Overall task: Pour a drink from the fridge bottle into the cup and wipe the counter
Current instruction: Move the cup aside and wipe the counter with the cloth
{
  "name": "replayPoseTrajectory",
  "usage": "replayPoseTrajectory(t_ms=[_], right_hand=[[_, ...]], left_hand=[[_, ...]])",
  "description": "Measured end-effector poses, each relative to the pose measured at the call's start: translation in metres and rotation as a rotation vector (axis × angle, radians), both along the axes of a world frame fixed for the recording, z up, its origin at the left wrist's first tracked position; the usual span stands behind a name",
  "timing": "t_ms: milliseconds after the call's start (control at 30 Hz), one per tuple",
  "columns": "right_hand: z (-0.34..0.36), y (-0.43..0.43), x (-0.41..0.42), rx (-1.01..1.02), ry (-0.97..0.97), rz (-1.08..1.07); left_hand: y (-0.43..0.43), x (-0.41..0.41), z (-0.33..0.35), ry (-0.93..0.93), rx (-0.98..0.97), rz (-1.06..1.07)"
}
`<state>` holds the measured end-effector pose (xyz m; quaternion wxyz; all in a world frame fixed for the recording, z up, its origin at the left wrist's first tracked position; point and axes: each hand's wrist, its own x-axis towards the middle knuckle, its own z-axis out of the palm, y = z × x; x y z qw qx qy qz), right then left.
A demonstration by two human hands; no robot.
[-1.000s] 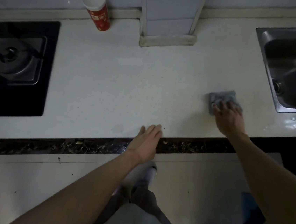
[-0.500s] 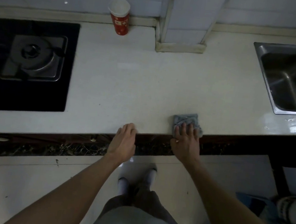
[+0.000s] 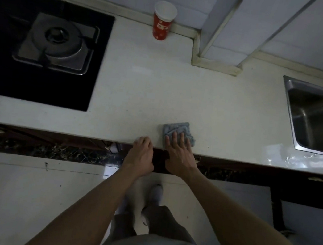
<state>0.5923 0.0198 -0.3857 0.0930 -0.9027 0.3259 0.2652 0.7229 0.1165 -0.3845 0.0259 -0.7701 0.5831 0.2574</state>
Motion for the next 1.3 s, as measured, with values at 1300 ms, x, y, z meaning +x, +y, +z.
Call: replayPoseTrajectory(t_ms=[1300], right_hand=[[-0.022,-0.182,-0.126,-0.093,-0.117,-0.413]], left_hand=[[-0.031,-0.039,0.026,-0.036,0.093,0.257]])
